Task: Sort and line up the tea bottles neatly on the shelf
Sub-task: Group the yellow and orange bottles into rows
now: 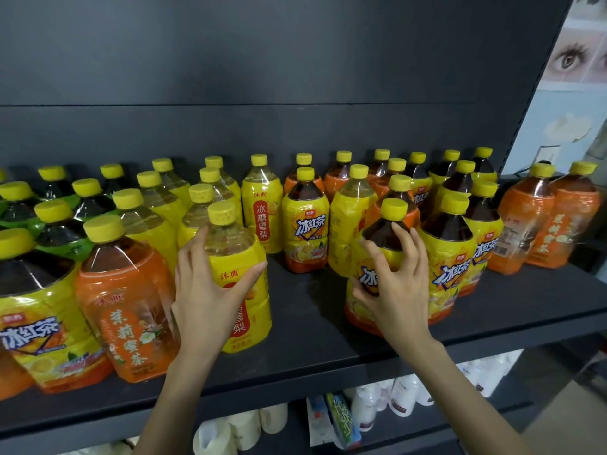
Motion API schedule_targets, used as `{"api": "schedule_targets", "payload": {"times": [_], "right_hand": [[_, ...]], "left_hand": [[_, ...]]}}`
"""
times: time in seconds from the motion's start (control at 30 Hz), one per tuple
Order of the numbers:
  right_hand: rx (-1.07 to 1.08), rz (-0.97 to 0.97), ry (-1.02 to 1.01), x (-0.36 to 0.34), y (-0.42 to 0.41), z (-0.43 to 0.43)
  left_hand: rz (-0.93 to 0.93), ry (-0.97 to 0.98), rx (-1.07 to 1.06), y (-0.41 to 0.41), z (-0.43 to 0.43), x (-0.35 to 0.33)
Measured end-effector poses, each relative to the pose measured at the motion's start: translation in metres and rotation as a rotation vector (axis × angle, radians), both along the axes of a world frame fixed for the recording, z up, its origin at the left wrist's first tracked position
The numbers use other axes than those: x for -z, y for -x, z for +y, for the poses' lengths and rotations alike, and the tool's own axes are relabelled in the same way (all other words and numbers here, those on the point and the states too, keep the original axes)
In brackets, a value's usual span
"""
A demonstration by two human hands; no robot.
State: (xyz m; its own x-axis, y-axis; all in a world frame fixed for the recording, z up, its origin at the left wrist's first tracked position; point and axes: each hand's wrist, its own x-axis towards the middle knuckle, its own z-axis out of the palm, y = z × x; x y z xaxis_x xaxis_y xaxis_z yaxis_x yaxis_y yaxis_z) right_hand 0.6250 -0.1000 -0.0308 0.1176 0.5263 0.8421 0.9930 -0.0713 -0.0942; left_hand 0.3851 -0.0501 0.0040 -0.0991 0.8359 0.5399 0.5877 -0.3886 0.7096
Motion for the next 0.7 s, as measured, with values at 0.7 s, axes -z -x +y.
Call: {"api": "schedule_targets", "payload": {"times": [0.7], "right_hand": [[-0.465, 0.35, 0.062, -0.046, 0.061, 0.065]], "left_hand": [[0.086, -0.002, -0.004, 0.005, 0.001, -0.001]]}}
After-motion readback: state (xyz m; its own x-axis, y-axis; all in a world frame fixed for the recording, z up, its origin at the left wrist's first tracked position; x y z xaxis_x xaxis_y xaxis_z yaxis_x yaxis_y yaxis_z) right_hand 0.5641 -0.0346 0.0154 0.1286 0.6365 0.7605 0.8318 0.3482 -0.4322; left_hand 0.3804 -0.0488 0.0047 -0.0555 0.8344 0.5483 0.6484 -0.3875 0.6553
